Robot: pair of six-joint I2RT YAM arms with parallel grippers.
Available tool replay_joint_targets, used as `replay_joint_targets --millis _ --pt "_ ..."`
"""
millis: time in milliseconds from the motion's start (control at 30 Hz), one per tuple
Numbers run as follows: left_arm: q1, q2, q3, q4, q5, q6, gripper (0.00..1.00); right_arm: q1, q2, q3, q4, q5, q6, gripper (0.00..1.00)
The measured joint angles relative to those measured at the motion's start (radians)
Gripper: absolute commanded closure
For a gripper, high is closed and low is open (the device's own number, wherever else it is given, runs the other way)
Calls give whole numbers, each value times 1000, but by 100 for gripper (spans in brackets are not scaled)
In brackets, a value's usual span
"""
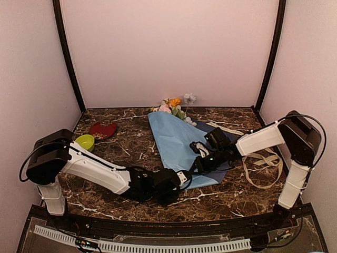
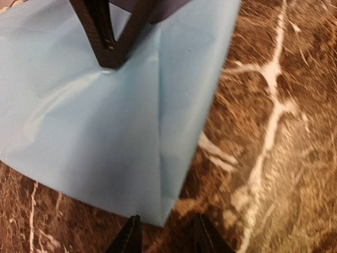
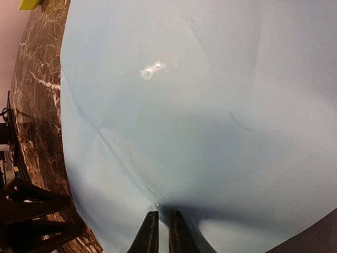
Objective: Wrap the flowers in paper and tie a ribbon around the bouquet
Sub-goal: Press the fold line on the 2/3-folded wrapping paper, then press the 2/3-folded wrapping paper.
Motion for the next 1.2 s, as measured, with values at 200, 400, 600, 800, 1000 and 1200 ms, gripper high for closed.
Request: replay_joint_targets --millis 200,400,600,800,1000,1200 --pt "-24 -111 -91 -62 8 43 64 0 -3 3 -11 4 -20 90" --pt "-3 -153 -53 -48 18 108 69 1 -3 9 -23 5 -25 90" --pt "58 -7 83 -2 -11 133 69 1 -3 9 -23 2 -11 90" --pt "85 100 146 -10 10 151 70 1 -5 9 -27 4 0 88" --pt "83 86 103 28 29 144 70 2 -46 8 -107 92 4 87" --pt "81 65 73 45 36 142 63 2 -89 0 -182 203 -11 87"
